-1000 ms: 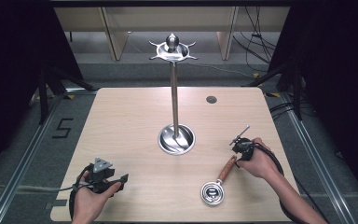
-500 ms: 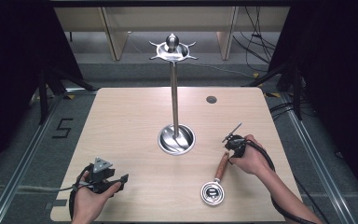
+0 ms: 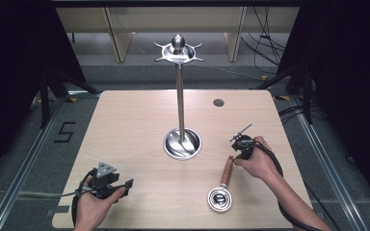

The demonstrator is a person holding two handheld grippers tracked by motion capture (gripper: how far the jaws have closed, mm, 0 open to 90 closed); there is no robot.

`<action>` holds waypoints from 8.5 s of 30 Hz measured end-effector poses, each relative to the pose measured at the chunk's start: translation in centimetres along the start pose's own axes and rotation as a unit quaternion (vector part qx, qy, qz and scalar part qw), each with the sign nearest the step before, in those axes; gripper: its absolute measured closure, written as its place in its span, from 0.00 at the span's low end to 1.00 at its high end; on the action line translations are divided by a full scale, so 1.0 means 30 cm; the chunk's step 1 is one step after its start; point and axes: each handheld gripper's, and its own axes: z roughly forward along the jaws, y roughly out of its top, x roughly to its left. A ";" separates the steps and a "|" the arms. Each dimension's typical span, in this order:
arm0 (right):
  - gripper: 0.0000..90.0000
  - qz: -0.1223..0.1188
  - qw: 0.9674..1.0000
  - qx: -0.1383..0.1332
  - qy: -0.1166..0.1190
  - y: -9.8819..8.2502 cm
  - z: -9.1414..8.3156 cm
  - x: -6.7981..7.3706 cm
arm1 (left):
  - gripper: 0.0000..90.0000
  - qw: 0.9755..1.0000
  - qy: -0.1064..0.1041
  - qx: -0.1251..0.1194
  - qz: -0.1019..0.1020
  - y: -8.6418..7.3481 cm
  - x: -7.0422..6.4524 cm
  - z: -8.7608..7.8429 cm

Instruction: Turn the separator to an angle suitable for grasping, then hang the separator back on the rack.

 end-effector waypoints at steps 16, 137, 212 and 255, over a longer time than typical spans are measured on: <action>0.58 0.108 0.994 0.018 0.009 0.002 -0.020 0.041 | 0.46 1.000 -0.001 0.004 0.001 -0.007 0.002 -0.010; 0.77 0.084 0.987 0.133 0.032 -0.008 0.058 0.156 | 0.46 1.000 -0.026 0.015 -0.003 -0.013 -0.002 0.013; 0.77 -0.021 0.971 -0.234 0.042 -0.221 -0.246 0.051 | 0.46 1.000 -0.020 -0.004 -0.010 -0.013 -0.006 0.013; 0.77 -0.042 0.949 -0.312 0.026 -0.142 -0.344 0.009 | 0.46 1.000 -0.023 -0.009 -0.014 -0.013 -0.007 0.013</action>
